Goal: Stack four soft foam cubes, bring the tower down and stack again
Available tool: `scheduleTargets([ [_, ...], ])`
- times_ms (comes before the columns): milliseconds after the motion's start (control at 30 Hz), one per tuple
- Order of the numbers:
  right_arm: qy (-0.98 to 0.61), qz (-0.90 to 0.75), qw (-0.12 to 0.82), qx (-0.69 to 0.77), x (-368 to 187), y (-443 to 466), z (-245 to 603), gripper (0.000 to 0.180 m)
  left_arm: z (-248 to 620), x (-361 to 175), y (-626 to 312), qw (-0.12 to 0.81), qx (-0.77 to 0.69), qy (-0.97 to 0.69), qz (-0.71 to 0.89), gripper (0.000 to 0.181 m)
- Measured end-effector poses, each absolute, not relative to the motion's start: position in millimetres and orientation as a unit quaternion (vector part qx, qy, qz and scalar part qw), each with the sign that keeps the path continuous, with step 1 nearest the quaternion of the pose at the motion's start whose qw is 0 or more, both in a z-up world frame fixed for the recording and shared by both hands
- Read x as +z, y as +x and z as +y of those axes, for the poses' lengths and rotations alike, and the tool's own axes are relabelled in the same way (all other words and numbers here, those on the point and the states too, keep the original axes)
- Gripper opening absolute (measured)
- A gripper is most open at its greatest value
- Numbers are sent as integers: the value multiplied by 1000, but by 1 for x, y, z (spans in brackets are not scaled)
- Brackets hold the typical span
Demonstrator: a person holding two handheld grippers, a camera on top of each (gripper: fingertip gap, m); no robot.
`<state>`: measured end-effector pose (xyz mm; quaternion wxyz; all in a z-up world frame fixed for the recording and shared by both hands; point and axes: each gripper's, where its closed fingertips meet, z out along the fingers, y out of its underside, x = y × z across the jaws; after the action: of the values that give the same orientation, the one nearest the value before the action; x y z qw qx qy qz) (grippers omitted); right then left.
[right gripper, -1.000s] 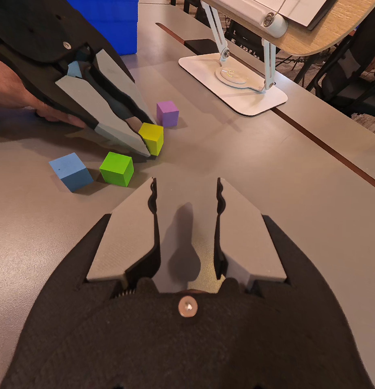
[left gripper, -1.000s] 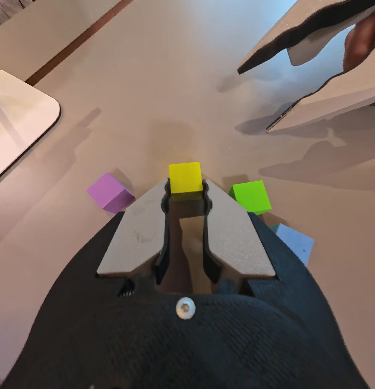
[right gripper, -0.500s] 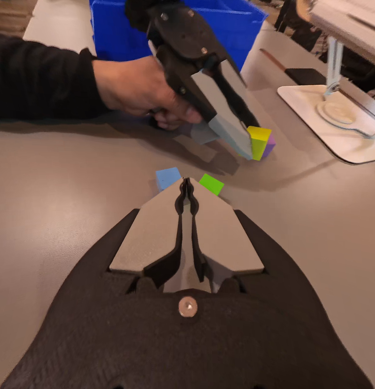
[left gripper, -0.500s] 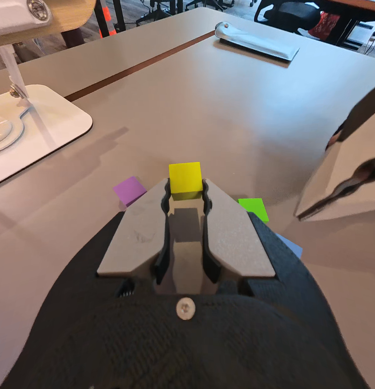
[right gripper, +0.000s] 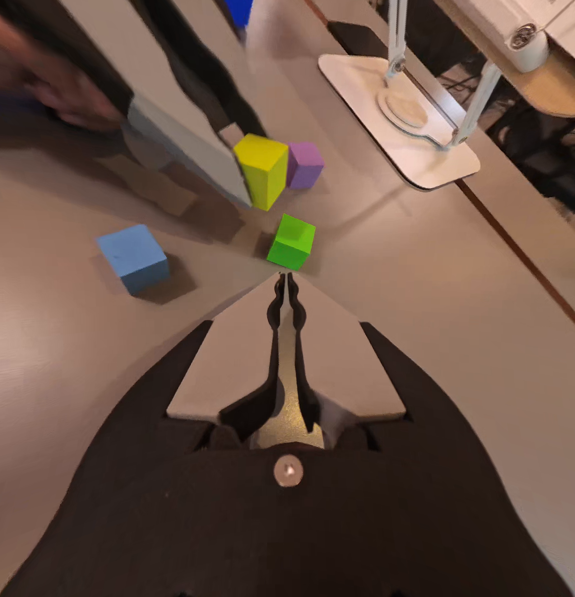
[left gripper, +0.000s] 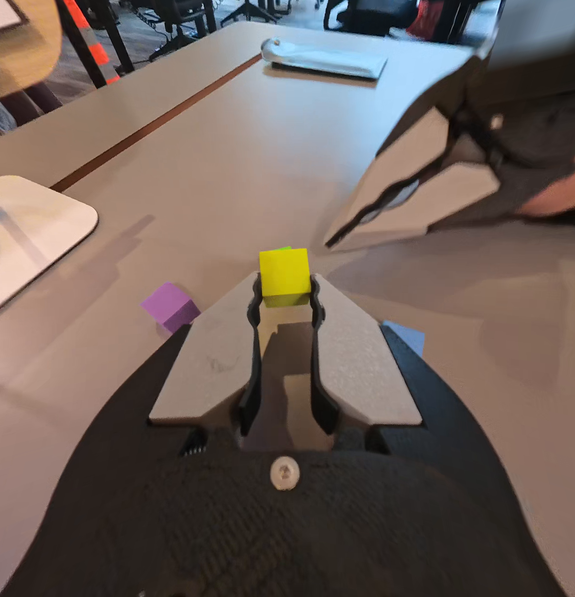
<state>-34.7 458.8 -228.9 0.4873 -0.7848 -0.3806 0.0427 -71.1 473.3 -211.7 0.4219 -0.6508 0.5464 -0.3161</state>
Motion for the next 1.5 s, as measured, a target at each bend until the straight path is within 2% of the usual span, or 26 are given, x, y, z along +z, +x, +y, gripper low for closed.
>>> scheduleTargets([
  [167, -778, -336, 497, 189, -204, -42, 442, 25, 462, -209, -83, 490, -141, -561, 652, 27],
  [267, -760, -321, 498, 267, -192, -46, 433, 30, 460, -188, -84, 551, -60, -508, 659, 27],
  [400, -721, -293, 502, 376, -167, -52, 423, 36, 445, -170, -79, 599, -26, -439, 670, 27],
  [733, -653, -277, 481, 515, -138, -70, 402, 39, 410, -136, -66, 683, 28, -307, 662, 28],
  [1000, -641, -266, 491, 526, -133, -74, 402, 27, 415, -123, -64, 716, 42, -321, 619, 27],
  [1500, -616, -215, 519, 553, -120, -69, 408, 25, 415, -119, -55, 726, 7, -362, 585, 27],
])
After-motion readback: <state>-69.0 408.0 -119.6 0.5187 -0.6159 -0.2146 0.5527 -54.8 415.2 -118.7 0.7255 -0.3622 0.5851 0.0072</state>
